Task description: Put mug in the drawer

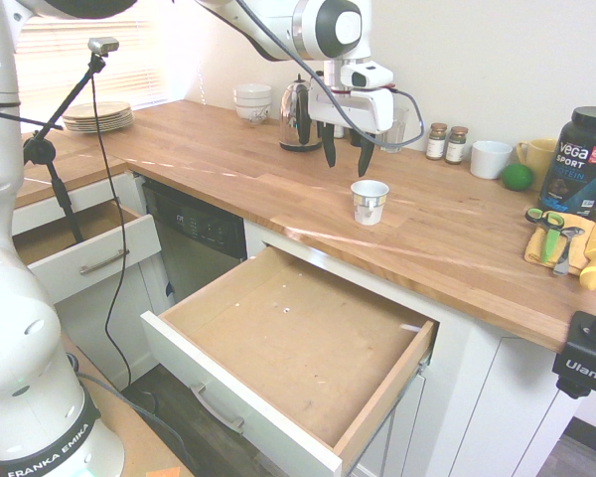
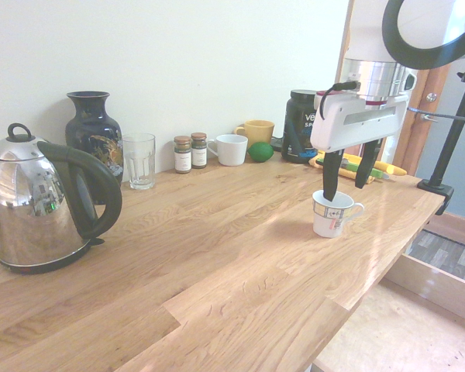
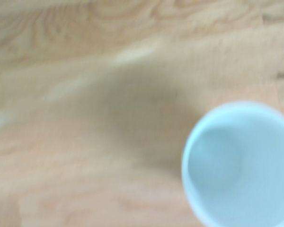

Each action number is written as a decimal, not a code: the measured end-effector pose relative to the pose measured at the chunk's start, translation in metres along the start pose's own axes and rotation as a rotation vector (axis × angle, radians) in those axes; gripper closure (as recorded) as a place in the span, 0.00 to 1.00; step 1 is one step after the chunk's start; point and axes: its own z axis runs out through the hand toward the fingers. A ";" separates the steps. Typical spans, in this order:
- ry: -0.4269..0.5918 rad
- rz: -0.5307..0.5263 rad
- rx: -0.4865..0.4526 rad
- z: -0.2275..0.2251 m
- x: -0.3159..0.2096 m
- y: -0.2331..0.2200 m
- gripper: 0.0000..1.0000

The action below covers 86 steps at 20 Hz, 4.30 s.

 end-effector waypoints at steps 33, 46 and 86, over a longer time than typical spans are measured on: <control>-0.077 0.027 -0.062 0.106 0.013 -0.012 1.00; -0.075 0.033 -0.055 0.105 0.015 -0.012 1.00; -0.059 -0.114 -0.001 0.028 -0.027 0.059 1.00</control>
